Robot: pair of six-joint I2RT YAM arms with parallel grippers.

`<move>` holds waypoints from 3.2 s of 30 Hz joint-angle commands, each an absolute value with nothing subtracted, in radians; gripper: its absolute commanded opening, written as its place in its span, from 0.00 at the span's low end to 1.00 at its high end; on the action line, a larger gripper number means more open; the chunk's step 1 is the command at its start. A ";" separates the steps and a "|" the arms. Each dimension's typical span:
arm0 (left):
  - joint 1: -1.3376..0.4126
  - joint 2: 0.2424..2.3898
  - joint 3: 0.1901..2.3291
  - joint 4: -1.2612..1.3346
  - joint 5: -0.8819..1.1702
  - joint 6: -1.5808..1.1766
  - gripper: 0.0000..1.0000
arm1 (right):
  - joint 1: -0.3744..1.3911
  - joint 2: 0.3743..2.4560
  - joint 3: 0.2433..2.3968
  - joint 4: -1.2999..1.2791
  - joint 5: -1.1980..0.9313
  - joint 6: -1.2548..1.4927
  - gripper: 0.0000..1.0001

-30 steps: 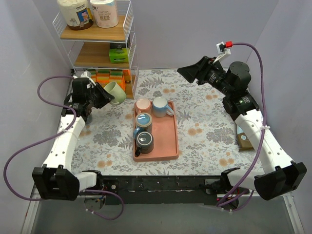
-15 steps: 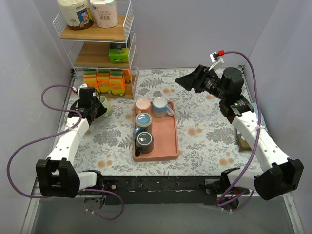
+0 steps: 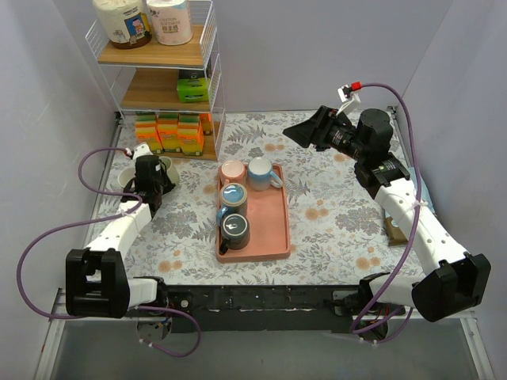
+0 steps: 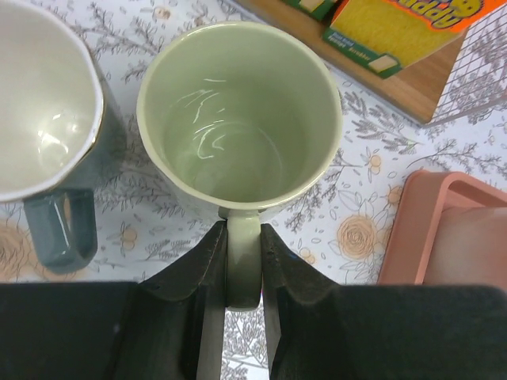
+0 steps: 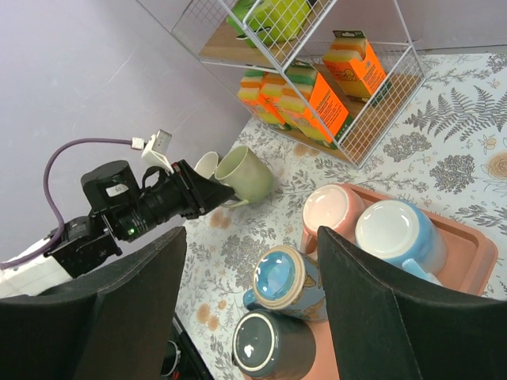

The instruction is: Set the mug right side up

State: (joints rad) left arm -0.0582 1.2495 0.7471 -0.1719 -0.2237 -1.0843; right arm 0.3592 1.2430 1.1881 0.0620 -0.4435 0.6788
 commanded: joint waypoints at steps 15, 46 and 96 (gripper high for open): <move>-0.066 1.256 0.522 0.221 -0.347 -1.037 0.00 | 0.351 1.262 1.221 0.106 -0.474 0.681 0.74; -0.160 0.951 0.722 -0.195 -0.382 -1.151 0.98 | 0.356 1.353 1.241 -0.090 -0.451 0.493 0.79; -0.160 1.074 1.052 -0.186 0.140 -1.160 0.98 | 0.515 1.953 1.513 -0.397 -0.381 -0.291 0.32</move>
State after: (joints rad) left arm -0.1558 1.0794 1.0302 -0.1982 0.1219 -1.1526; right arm 0.5064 1.9591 1.4822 -0.4164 -0.4065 -0.2928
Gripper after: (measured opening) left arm 0.982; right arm 0.383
